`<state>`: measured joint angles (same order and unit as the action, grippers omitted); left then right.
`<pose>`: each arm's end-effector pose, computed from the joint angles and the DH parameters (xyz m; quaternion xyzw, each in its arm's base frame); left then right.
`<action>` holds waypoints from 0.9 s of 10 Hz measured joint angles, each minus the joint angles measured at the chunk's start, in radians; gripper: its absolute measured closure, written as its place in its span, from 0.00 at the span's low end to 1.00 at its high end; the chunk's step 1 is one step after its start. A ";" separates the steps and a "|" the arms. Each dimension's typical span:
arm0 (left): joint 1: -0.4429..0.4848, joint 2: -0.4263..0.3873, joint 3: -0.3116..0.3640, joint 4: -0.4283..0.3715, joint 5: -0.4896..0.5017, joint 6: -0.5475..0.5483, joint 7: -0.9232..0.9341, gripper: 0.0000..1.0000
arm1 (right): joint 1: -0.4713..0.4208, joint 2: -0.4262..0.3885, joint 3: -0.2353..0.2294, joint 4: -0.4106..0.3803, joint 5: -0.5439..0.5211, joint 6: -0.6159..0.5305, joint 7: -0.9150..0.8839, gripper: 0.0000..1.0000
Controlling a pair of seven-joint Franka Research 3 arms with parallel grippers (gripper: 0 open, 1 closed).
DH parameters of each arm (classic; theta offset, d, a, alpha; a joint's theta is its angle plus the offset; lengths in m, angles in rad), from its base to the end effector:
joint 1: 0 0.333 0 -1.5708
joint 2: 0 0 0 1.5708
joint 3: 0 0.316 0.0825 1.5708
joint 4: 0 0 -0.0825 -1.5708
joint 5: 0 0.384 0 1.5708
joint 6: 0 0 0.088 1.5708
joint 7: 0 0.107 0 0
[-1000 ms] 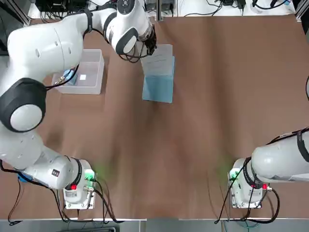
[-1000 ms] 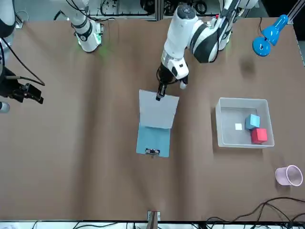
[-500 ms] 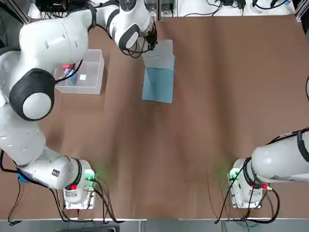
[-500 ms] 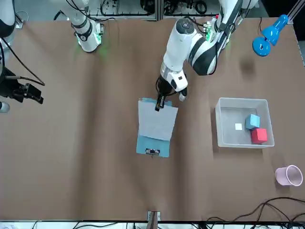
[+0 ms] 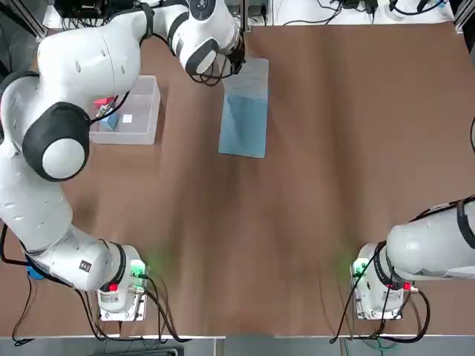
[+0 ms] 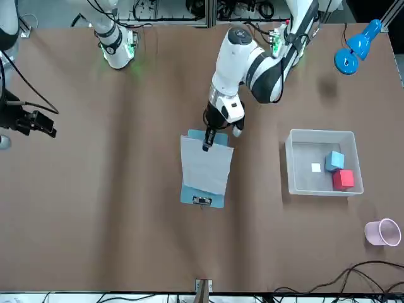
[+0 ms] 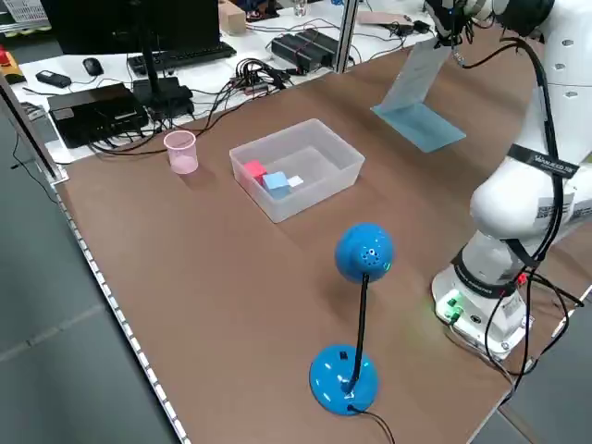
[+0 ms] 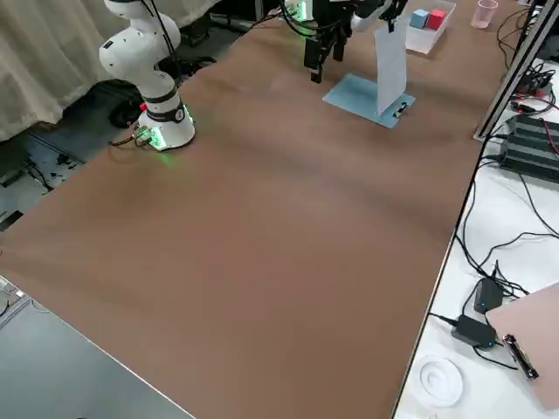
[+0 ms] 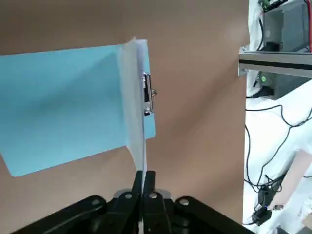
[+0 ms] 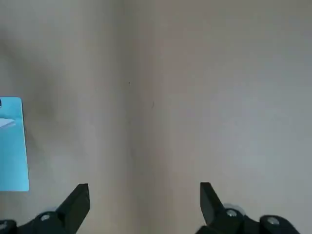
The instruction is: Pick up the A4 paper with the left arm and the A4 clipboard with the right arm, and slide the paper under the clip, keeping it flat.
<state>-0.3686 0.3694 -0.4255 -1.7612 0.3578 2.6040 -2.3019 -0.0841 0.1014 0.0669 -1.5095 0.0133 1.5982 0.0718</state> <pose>0.4967 -0.4704 0.4285 0.7652 0.5891 0.0638 0.2518 0.5875 -0.0107 0.5981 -0.9989 0.0449 0.0065 0.0099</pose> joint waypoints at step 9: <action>-0.086 0.059 0.077 0.050 0.034 0.024 -0.003 0.99 | -0.004 0.000 0.000 -0.001 0.000 0.000 0.000 0.00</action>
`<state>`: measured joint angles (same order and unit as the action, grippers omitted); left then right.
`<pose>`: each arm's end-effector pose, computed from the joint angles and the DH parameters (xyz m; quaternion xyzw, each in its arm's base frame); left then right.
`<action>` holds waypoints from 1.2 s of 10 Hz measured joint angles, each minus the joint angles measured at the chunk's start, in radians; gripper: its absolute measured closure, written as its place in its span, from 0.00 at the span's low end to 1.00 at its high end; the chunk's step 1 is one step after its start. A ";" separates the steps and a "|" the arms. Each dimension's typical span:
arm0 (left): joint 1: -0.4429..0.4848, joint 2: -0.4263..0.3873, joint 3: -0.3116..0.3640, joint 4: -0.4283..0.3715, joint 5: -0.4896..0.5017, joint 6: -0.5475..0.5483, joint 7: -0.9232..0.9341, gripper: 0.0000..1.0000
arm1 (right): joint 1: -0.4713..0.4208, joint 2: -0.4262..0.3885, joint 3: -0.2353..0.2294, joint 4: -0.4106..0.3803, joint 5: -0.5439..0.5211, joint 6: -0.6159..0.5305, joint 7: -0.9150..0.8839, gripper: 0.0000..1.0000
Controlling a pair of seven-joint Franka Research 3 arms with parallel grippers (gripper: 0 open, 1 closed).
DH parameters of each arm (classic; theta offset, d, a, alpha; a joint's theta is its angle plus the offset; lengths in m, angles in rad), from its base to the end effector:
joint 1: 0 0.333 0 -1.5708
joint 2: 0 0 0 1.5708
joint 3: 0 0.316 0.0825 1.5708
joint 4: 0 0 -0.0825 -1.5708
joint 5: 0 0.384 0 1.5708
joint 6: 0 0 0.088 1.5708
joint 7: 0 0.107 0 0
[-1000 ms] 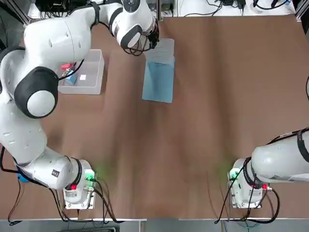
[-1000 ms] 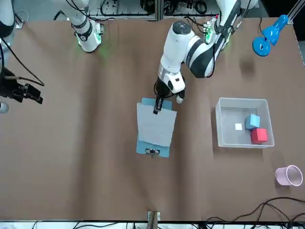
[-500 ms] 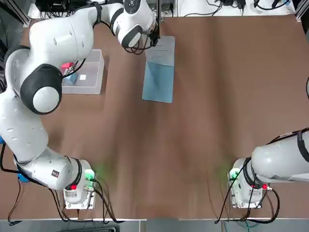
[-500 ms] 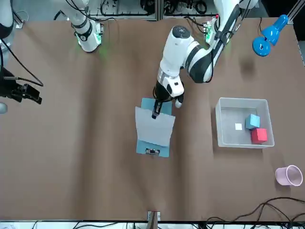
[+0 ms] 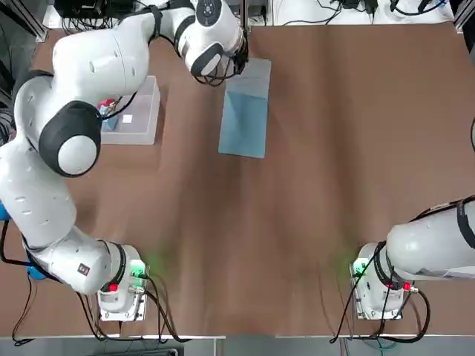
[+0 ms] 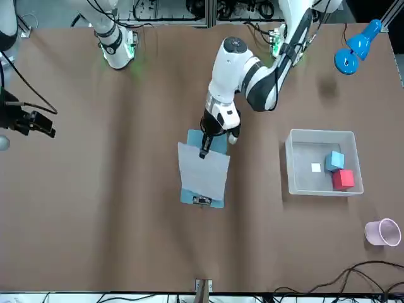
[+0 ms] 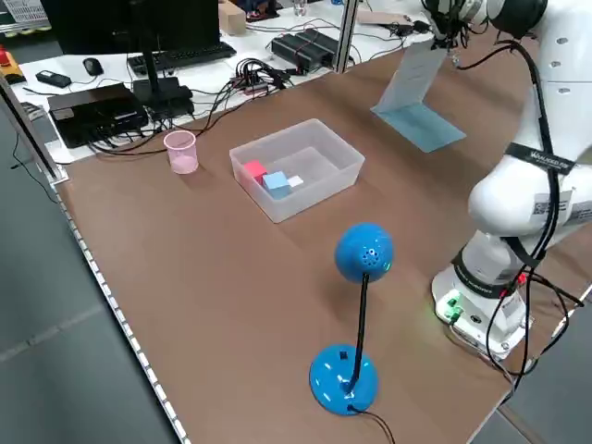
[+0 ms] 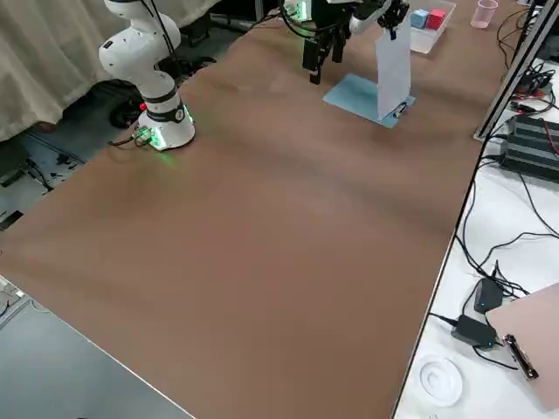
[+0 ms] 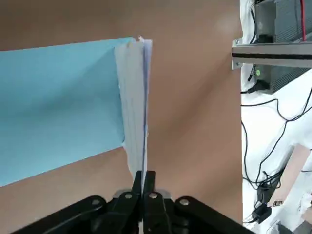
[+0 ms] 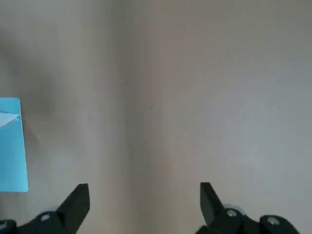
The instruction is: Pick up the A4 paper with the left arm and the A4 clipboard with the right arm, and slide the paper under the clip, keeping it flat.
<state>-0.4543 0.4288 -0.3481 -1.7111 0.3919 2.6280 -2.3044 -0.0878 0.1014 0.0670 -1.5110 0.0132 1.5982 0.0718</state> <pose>0.5021 -0.4873 0.4105 0.7739 0.5748 0.0758 0.2549 0.5874 -0.0128 0.5974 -0.9988 0.0467 0.0072 0.0098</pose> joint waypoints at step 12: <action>-0.051 0.020 0.001 -0.020 0.006 -0.152 -0.092 0.99 | -0.010 0.000 0.000 -0.001 0.000 -0.007 0.000 0.00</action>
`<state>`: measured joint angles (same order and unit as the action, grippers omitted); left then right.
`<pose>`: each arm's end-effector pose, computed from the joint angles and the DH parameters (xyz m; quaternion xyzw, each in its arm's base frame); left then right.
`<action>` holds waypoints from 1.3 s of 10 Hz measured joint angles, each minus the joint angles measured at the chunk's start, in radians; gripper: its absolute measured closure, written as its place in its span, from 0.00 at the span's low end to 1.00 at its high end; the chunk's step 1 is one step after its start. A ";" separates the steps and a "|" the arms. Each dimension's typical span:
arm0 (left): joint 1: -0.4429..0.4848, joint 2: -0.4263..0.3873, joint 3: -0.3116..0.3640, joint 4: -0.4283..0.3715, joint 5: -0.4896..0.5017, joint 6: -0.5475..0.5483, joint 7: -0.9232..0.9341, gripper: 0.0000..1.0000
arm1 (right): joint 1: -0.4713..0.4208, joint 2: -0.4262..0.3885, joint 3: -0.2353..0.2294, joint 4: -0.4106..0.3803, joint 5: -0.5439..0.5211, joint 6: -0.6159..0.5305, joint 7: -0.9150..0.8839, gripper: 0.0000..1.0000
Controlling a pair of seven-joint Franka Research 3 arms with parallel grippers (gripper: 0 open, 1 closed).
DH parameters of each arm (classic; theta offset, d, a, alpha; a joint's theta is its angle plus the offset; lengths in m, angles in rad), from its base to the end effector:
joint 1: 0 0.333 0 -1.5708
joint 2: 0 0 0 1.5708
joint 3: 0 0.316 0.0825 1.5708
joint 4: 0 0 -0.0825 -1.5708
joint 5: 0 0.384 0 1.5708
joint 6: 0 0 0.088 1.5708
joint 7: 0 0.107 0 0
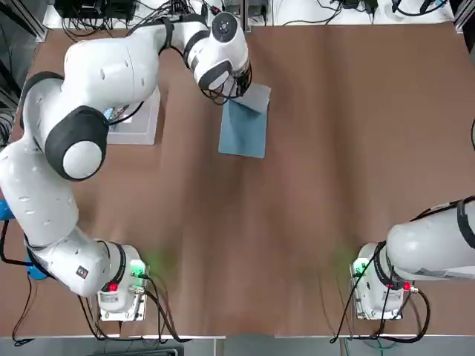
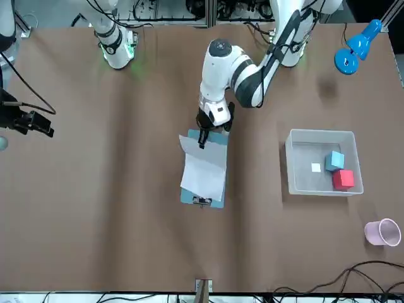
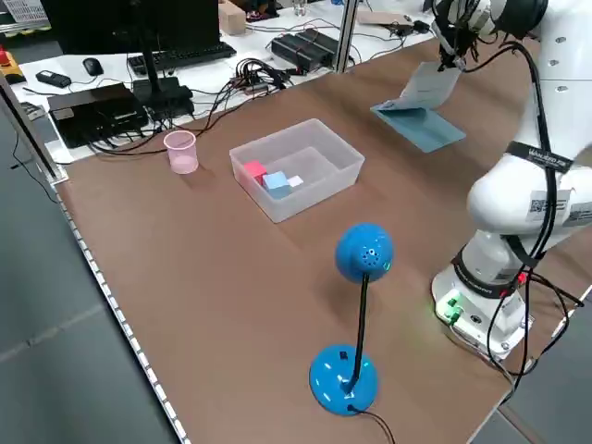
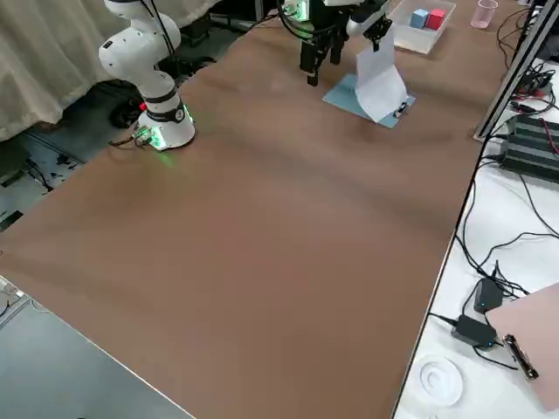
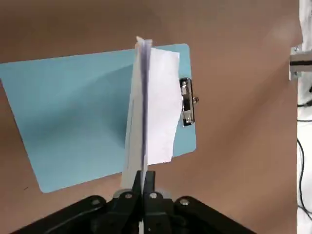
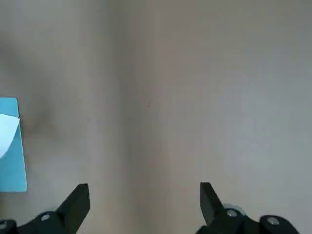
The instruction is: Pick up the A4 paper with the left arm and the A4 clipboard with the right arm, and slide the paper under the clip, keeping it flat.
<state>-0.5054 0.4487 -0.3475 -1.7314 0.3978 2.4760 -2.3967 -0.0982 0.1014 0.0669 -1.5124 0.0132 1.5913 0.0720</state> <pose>0.4720 -0.5007 0.3690 0.7749 0.6057 0.0668 0.1681 0.5865 -0.0190 0.5961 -0.9985 0.0520 0.0113 0.0098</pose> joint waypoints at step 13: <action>-0.019 0.035 0.002 -0.001 -0.039 -0.023 -0.065 0.99 | -0.005 0.000 0.000 0.000 0.000 -0.006 0.000 0.00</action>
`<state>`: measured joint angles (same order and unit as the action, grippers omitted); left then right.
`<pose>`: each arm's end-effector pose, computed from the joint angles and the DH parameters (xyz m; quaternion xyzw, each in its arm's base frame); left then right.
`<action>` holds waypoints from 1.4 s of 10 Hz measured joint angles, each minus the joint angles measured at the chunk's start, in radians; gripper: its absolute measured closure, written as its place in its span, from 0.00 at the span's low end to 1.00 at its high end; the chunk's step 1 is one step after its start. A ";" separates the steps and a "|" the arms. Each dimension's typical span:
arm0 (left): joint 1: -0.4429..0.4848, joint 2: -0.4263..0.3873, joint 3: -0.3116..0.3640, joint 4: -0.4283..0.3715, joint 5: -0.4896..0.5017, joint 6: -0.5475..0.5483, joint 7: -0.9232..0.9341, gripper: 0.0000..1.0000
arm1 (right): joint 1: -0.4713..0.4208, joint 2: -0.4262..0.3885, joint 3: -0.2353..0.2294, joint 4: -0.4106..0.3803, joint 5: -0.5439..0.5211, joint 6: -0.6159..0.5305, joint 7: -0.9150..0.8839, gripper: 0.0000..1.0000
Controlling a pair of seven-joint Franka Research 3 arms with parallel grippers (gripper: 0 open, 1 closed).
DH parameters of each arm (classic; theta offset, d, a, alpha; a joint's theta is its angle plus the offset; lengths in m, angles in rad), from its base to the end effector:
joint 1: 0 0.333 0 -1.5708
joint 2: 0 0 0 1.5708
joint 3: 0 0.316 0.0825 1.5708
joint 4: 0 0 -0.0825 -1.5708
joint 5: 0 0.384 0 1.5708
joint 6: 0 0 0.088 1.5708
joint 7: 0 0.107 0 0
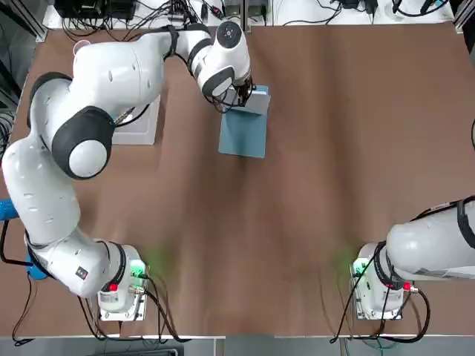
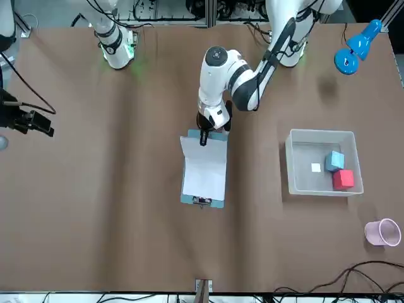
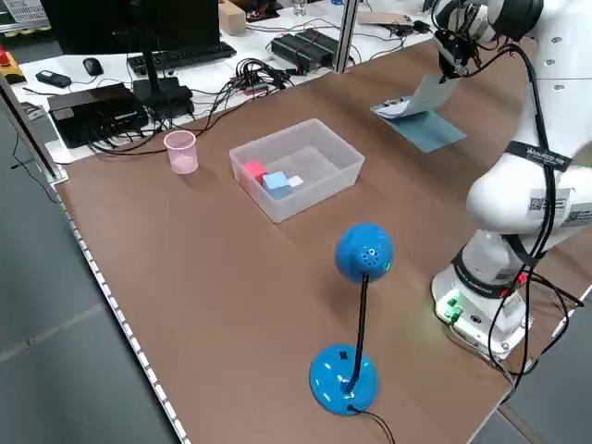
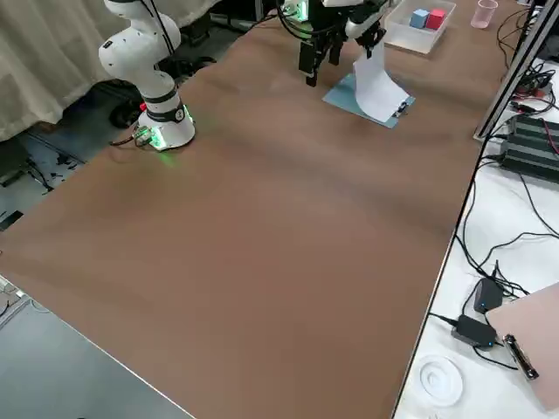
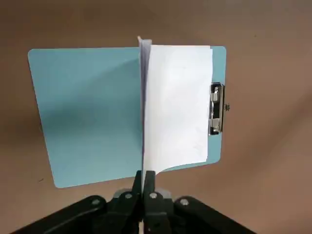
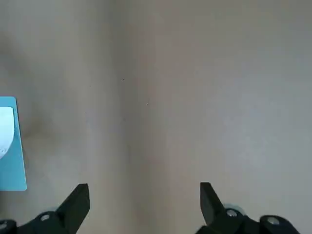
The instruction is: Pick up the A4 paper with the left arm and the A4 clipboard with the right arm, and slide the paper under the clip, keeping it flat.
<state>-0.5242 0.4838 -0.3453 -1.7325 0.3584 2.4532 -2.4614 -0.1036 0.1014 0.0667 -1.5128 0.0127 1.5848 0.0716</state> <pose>0.4635 -0.5071 0.3427 0.7554 0.6385 0.0422 0.1411 0.5856 -0.0222 0.5954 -0.9984 0.0545 0.0148 0.0095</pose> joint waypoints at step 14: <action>-0.012 0.042 0.002 0.000 0.000 0.022 -0.016 0.58 | -0.009 0.000 0.000 -0.001 0.000 0.000 -0.001 0.00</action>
<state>-0.5359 0.5261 -0.3430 -1.7328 0.3584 2.4752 -2.4771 -0.1129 0.1014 0.0667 -1.5134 0.0127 1.5846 0.0707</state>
